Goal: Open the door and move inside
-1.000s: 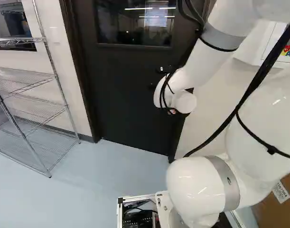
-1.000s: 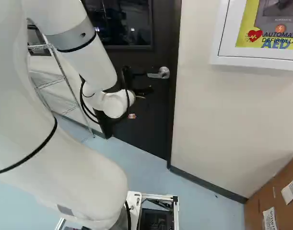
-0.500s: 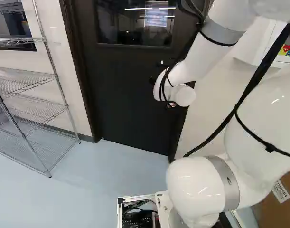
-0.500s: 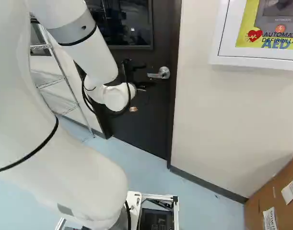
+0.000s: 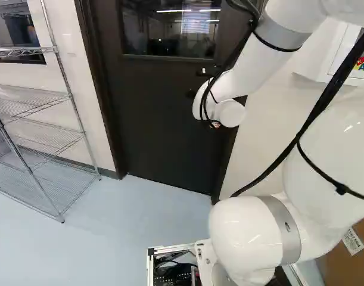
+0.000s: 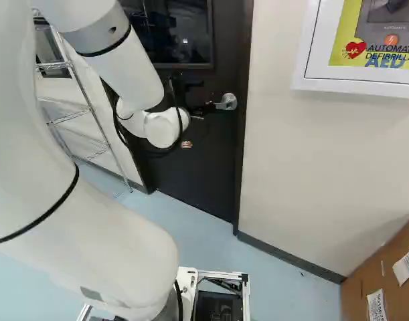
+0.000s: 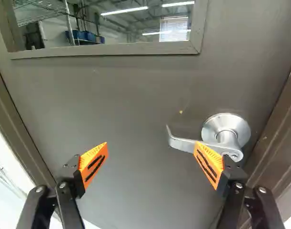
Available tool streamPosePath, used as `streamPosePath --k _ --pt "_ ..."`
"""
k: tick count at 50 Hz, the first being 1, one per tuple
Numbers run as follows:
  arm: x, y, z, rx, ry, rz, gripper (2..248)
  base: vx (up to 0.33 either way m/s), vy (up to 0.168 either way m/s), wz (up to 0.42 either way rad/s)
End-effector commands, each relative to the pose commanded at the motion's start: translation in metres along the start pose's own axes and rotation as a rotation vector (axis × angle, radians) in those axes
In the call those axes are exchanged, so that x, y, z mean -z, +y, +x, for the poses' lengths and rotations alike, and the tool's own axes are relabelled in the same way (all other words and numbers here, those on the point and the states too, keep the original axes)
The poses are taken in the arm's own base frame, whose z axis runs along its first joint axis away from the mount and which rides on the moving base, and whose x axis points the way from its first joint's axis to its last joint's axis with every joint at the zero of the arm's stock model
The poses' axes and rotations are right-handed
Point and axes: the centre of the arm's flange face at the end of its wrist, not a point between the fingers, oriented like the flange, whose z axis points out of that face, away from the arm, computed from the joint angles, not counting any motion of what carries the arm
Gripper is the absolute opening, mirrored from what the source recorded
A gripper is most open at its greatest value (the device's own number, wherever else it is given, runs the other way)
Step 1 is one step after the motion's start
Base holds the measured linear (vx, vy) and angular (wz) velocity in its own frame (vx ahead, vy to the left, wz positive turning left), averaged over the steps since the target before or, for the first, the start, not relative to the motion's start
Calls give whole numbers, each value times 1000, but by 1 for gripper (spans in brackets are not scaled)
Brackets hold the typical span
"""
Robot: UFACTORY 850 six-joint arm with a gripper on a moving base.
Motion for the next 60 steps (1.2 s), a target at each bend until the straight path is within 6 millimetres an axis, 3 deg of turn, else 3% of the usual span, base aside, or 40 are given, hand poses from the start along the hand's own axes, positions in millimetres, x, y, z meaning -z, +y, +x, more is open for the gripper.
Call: streamPosePath --k 40,60 --pt "-39 -1 32 0 -66 3 247 0 0 0" --pt "-56 -2 34 1 -91 4 247 0 0 0"
